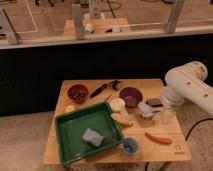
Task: Place grapes in table surface
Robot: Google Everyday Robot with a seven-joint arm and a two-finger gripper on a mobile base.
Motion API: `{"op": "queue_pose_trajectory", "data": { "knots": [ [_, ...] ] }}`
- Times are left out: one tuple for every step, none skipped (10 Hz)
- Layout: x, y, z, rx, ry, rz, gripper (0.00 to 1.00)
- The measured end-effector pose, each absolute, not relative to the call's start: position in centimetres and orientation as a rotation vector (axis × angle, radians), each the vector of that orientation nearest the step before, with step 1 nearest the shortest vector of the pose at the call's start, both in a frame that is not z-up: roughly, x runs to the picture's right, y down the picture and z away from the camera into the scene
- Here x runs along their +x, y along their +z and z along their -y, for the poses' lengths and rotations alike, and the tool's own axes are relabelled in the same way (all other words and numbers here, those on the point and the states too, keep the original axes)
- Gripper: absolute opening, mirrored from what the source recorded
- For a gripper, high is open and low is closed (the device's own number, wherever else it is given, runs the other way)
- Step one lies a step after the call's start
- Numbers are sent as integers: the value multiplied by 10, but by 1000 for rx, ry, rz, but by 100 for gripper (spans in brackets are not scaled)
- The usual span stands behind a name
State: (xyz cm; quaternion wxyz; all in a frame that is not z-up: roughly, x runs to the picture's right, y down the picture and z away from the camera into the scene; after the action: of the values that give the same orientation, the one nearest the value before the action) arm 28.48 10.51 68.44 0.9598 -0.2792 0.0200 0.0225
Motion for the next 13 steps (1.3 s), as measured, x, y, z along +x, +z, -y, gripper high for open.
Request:
{"op": "queue_pose_trajectory", "data": {
  "knots": [
    [285,684,-105,-566,46,-41,80],
    [285,684,-105,-566,46,-41,80],
    [285,684,-105,-566,46,-41,80],
    [285,684,-105,-566,46,-41,80],
    [285,684,-105,-566,46,-41,80],
    [285,684,-105,-566,46,-41,80],
    [285,684,-105,-566,45,-41,80],
    [284,684,-105,-566,40,-42,80],
    [278,685,-100,-559,-1,-36,80],
    [261,687,-93,-553,-42,-15,80],
    [241,690,-87,-543,-80,4,80],
    [223,692,-83,-536,-108,22,80],
    [196,696,-78,-527,-134,46,80]
  ]
}}
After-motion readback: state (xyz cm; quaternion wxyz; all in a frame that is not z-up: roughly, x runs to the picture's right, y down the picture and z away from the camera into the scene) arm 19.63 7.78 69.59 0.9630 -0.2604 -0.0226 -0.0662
